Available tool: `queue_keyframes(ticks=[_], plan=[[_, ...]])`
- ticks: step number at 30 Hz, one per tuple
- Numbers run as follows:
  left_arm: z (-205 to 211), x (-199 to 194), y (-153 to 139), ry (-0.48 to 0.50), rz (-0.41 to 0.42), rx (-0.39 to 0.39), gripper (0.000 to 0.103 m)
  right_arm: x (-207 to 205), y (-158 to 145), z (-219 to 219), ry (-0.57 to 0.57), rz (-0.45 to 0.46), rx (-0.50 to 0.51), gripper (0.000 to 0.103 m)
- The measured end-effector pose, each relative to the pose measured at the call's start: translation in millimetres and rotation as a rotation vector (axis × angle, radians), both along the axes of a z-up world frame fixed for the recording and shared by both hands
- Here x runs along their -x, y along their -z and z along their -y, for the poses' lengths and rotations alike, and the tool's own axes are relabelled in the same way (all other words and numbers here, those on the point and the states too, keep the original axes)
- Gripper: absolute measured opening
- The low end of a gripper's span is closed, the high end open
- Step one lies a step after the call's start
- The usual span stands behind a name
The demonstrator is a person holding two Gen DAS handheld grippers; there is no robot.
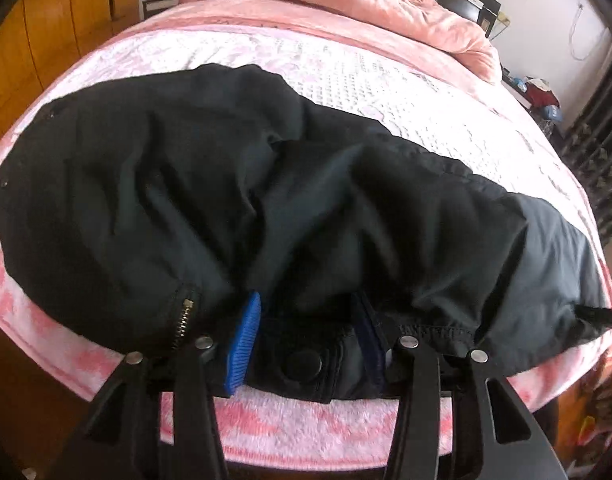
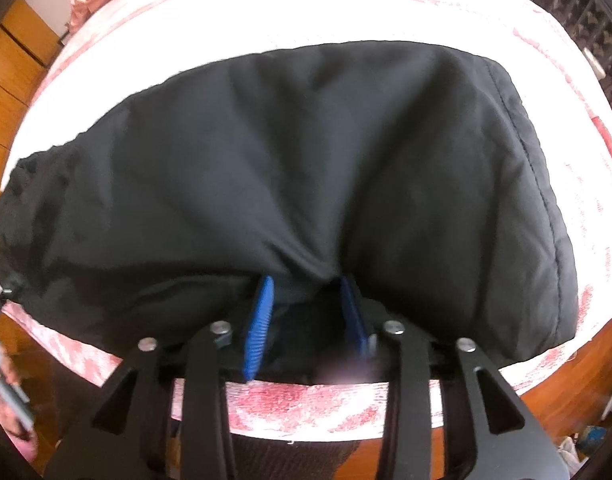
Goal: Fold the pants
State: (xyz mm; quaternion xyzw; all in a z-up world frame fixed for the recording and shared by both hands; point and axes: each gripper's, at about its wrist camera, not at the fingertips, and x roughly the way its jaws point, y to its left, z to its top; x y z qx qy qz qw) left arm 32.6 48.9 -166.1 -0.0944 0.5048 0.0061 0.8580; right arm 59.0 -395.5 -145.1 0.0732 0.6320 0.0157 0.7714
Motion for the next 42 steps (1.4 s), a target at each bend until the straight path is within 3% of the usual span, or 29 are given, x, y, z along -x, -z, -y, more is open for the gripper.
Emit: queue_keyframes(ticks=[5, 9, 11, 17, 20, 22, 25, 29, 32, 34, 37, 39, 42], plan=[[13.7, 7.2, -19.7, 0.012, 0.055, 0.026, 0.05, 12.8, -24.7, 47.9, 0.096, 0.054, -0.09, 0.046], [38.5, 2.5, -33.4, 0.084, 0.079, 0.025, 0.058, 26.1, -43.1, 100.0, 0.176, 0.085, 0.018, 0.059], [48.6, -3.4, -30.3, 0.108, 0.064, 0.038, 0.058, 31.1, -41.6, 122.3, 0.211, 0.073, 0.049, 0.063], [63.9, -17.3, -10.8, 0.115, 0.016, 0.015, 0.066, 36.9, -17.8, 142.0, 0.222, 0.03, 0.01, 0.07], [67.2, -22.4, -4.8, 0.116, 0.005, 0.0, 0.067, 36.0, -13.0, 135.7, 0.212, 0.038, 0.031, 0.059], [67.6, -22.1, -4.9, 0.115, 0.004, -0.005, 0.067, 37.5, -20.4, 132.7, 0.201, 0.062, 0.001, 0.041], [67.8, -20.0, -5.6, 0.106, 0.01, -0.005, 0.067, 42.3, -34.6, 130.2, 0.188, 0.092, -0.017, 0.035], [70.9, -17.7, 0.4, 0.123, 0.015, -0.035, 0.069, 39.2, -23.6, 130.9, 0.193, 0.027, 0.013, 0.037], [71.8, -18.0, 2.4, 0.137, 0.017, -0.046, 0.07, 36.4, -10.1, 129.6, 0.182, 0.003, 0.047, 0.046], [70.2, -16.9, -2.2, 0.145, 0.016, -0.038, 0.07, 35.4, -20.8, 129.2, 0.189, 0.014, 0.104, 0.056], [60.4, -13.2, -16.4, 0.134, 0.045, -0.028, 0.07, 35.6, -52.1, 124.9, 0.195, 0.086, 0.213, 0.062], [52.5, -11.6, -28.4, 0.128, 0.08, -0.044, 0.07, 27.3, -72.1, 105.8, 0.123, 0.139, 0.226, 0.063], [37.5, -12.2, -40.3, 0.111, 0.111, -0.084, 0.072, 4.8, -92.1, 49.2, -0.065, 0.19, 0.145, 0.065]])
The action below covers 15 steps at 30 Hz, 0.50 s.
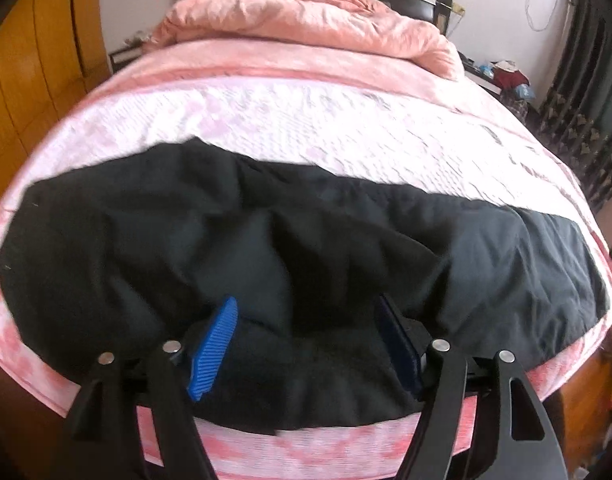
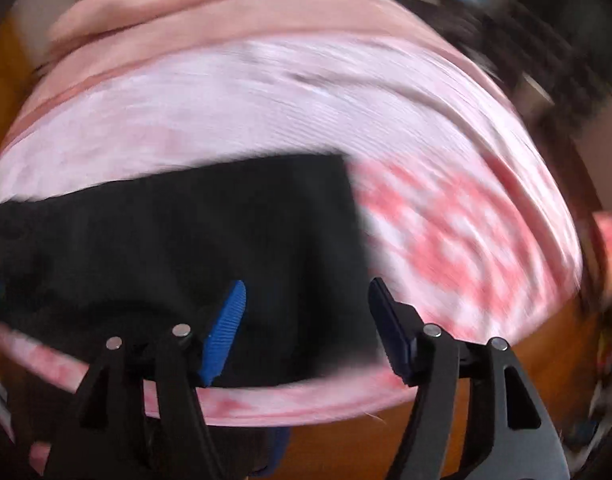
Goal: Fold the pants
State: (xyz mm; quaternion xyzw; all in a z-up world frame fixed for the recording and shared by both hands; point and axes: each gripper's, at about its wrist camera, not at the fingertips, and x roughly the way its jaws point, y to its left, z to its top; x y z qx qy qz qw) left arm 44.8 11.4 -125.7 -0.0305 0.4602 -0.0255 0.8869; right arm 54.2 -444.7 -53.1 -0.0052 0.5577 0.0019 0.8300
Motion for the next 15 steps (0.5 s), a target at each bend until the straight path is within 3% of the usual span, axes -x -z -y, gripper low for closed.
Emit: queue_keyframes(ticks=[4, 9, 15], plan=[[-31.5, -1.9, -0.2, -0.063, 0.004, -0.009, 0.072, -43.7, -2.8, -99.8, -0.262, -0.027, -0.153, 0.065], [-59.2, -4.3, 8.8, -0.11, -0.03, 0.006, 0.072, -83.4, 21.8, -221.4, -0.506, -0.095, -0.15, 0.064], [-74.0, -14.5, 21.6, -0.12, -0.079, 0.001, 0.073, -112.0, 62.5, -302.7, -0.604, -0.185, -0.142, 0.062]])
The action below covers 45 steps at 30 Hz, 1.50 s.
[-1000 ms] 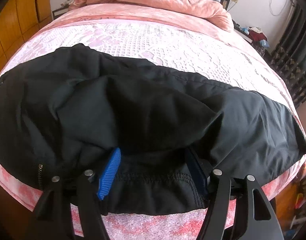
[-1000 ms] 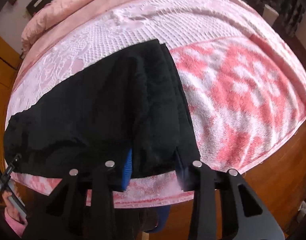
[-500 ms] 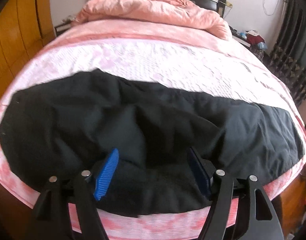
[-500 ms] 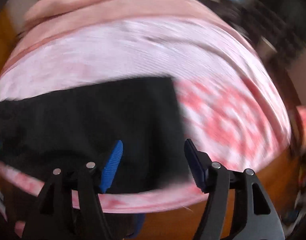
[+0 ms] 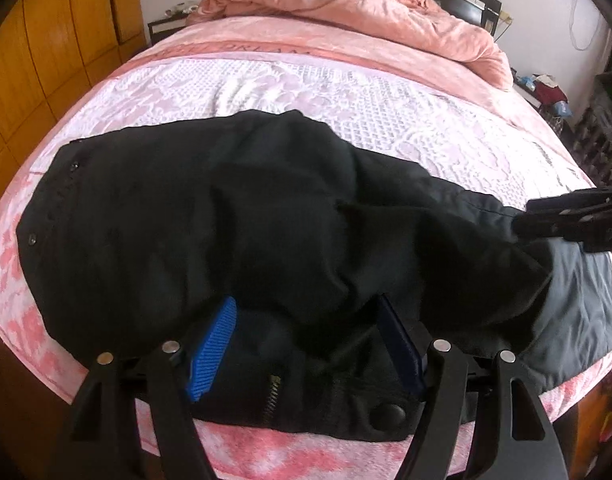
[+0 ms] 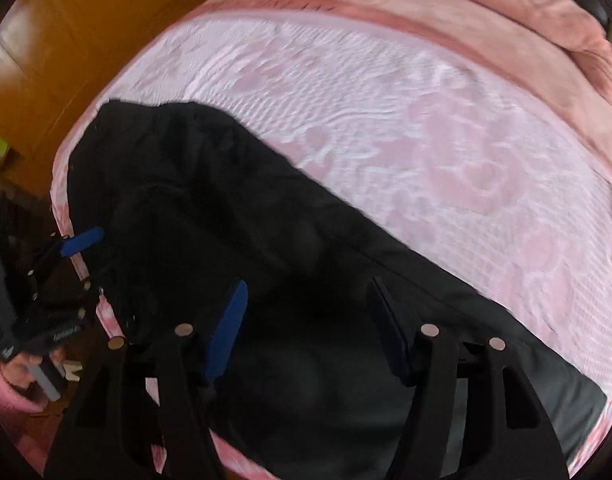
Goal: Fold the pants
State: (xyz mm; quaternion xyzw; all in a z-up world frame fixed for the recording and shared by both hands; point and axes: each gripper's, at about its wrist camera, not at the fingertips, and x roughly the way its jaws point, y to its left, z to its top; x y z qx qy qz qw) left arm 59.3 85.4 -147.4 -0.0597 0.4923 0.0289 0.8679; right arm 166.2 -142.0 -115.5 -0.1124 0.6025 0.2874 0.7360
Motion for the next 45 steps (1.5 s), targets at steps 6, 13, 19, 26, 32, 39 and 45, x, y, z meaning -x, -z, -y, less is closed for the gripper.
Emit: queue_keyframes(ticks=[6, 13, 19, 26, 32, 39, 45], plan=[[-9.5, -9.7, 2.9, -0.007, -0.017, -0.006, 0.081, 4.5, 32.5, -18.9, 0.019, -0.055, 0.09, 0.062], [-17.0, -7.7, 8.0, -0.012, -0.017, 0.007, 0.085, 2.2, 40.8, -17.3, 0.024, -0.108, 0.013, 0.013], [-22.2, -1.1, 11.1, -0.027, -0.006, 0.028, 0.085, -3.6, -2.1, -4.1, 0.07, 0.043, -0.08, 0.004], [-14.5, 0.1, 21.0, -0.02, -0.01, -0.03, 0.087, -10.9, -5.1, -5.2, 0.079, 0.156, -0.039, 0.005], [-20.5, 8.5, 9.0, -0.025, 0.002, -0.036, 0.087, -12.7, 14.3, -21.5, 0.077, 0.126, -0.024, 0.028], [-44.5, 13.3, 3.0, -0.081, 0.024, -0.085, 0.087, -30.0, -2.0, -74.7, -0.024, 0.098, -0.066, 0.057], [-57.7, 15.3, 13.4, -0.096, 0.015, -0.093, 0.087, -48.1, 23.8, -121.0, -0.096, 0.022, -0.026, 0.05]])
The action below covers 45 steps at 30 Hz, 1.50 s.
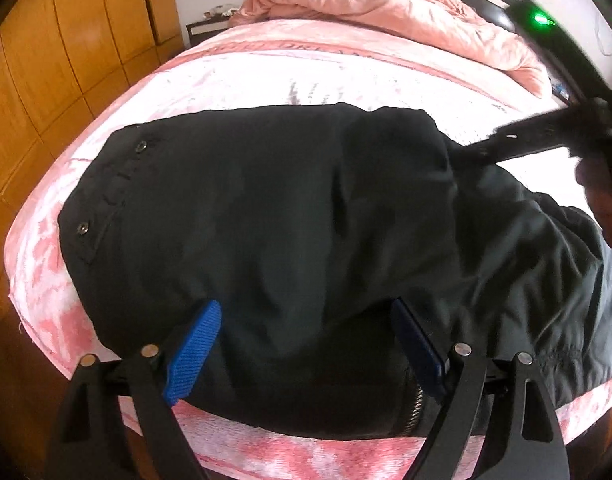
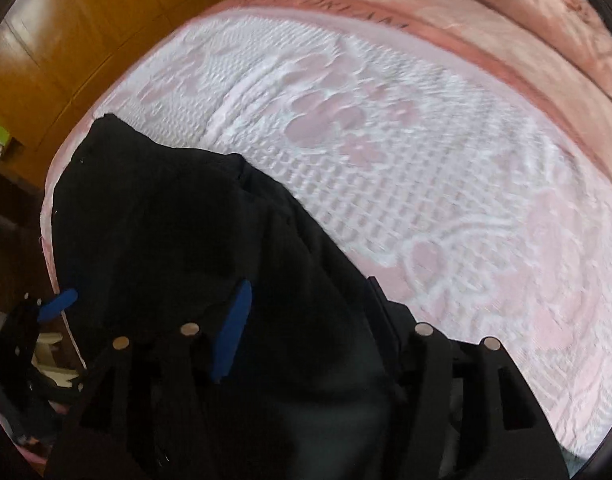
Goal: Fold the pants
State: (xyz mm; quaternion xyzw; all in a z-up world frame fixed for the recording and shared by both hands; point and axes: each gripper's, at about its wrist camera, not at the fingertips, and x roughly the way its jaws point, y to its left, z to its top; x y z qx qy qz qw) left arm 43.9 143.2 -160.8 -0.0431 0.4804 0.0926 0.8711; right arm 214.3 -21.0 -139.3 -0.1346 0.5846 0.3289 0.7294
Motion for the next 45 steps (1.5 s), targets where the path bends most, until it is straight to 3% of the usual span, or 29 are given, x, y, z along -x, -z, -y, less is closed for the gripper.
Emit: queue_keyframes(ticks=[1, 3, 4, 8, 13, 16, 18, 22, 27, 29, 31, 34, 41, 45], plan=[[0.3, -1.0, 1.8, 0.004, 0.003, -0.003, 0.087, -1.9, 4.1, -5.7, -0.006, -0.004, 0.012, 0.034], [-1.6, -1.5, 3.1, 0.011, 0.006, -0.008, 0.088, -5.4, 8.0, -17.4, -0.02, 0.007, 0.033, 0.012], [-2.0, -1.8, 4.3, 0.009, 0.007, -0.007, 0.088, -5.9, 6.3, -21.1, -0.017, 0.008, 0.021, 0.006], [0.2, 0.2, 7.5, -0.005, 0.01, -0.002, 0.09, -7.9, -8.9, -29.3, 0.026, 0.108, -0.041, 0.003], [2.1, -0.8, 10.6, -0.001, 0.004, -0.014, 0.091, -1.7, 3.6, -40.2, 0.038, 0.126, -0.006, 0.005], [1.9, -2.9, 8.7, -0.007, 0.001, 0.002, 0.091, 7.1, -13.8, -21.3, 0.058, 0.111, -0.079, 0.007], [2.6, -3.1, 3.0, -0.011, 0.005, 0.025, 0.091, 20.8, -34.5, 10.1, 0.081, 0.129, -0.136, 0.009], [15.4, -7.5, -11.2, 0.018, 0.042, 0.09, 0.091, 49.0, -60.9, 77.6, 0.164, 0.17, -0.138, 0.016], [61.2, -20.8, -17.6, 0.123, 0.054, 0.111, 0.091, 74.1, -54.2, 170.0, 0.358, 0.123, -0.075, 0.016], [75.7, -30.9, -9.1, 0.157, 0.024, 0.123, 0.091, 76.9, -47.4, 180.0, 0.384, 0.117, -0.051, 0.016], [79.3, -46.6, 10.6, 0.134, -0.049, 0.094, 0.093, 79.0, -21.3, 196.5, 0.426, 0.069, 0.004, 0.015], [84.4, -50.0, 17.4, 0.152, -0.059, 0.05, 0.094, 75.2, 16.4, 210.1, 0.477, -0.019, 0.01, 0.01], [79.9, -30.7, -6.7, 0.128, -0.036, 0.089, 0.093, 95.7, -13.1, 223.1, 0.51, 0.02, -0.093, 0.022], [86.3, -25.6, 3.2, 0.136, -0.058, 0.085, 0.093, 118.5, -18.8, 215.7, 0.485, 0.016, -0.13, 0.023]])
